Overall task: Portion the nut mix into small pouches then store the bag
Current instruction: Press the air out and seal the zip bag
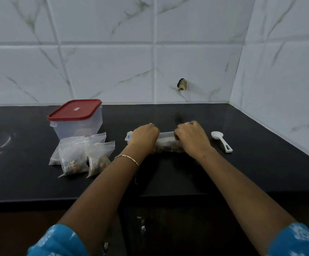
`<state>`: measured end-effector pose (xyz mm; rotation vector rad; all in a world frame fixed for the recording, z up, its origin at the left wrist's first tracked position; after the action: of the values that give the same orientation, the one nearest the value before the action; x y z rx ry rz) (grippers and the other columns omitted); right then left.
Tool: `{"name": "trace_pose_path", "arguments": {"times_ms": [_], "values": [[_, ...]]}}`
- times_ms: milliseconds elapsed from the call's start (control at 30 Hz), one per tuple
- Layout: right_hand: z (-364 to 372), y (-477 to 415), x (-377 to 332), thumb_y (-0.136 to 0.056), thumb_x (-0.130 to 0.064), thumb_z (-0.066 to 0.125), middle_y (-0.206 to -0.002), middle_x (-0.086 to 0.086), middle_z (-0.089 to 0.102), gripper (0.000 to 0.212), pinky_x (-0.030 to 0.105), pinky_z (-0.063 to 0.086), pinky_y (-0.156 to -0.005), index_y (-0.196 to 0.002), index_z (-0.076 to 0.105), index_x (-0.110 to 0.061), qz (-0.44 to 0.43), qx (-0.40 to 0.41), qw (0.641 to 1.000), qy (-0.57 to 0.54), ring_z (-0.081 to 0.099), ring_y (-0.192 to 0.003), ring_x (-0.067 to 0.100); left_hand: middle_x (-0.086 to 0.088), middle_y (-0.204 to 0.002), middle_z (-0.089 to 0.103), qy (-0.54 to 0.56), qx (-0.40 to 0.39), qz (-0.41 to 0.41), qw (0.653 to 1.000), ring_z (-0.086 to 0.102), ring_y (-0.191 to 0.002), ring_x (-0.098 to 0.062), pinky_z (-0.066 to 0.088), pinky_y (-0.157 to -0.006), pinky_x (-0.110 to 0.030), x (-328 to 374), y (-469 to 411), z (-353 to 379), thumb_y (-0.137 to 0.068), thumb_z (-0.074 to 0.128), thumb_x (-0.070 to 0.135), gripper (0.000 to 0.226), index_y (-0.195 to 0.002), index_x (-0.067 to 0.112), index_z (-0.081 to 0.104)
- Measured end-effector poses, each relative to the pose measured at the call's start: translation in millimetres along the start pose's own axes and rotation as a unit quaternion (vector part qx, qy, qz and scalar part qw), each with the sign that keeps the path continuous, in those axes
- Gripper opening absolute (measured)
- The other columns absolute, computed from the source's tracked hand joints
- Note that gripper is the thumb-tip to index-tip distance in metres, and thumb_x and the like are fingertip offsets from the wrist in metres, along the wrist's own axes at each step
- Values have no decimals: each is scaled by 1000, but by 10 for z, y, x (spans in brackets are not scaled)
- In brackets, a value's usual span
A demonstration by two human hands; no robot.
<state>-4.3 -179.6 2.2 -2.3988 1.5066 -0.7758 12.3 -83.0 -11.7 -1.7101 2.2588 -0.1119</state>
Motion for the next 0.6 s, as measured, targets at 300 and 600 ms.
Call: {"name": "trace_pose_path", "arguments": {"times_ms": [300,600], "values": [[268,333,173,-97,-44,44,-112,-1,59,36,34,39,-91,-116,61,-18,27,-25,979,-202,53,-105,19,0,-105,64,153,26,-4,988,60,-97,-19,51,-81,-35,-201,287,99,-83,48,71,57,-108,23,65],[350,32,218,-101,-23,36,-108,5,62,17,39,36,-84,-99,51,-17,63,-55,979,-185,55,-103,28,-9,-108,65,196,33,-93,976,59,-99,-31,40,-71,-33,-378,10,135,-97,44,47,34,-106,18,59]]}}
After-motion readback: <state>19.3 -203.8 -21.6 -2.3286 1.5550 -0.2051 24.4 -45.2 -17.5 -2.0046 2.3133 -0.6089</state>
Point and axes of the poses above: each hand's wrist, its own y-axis away from the middle knuckle, its own z-axis out of the palm, x = y × z, the point moved 10 cm from there along -y, towards the middle knuckle
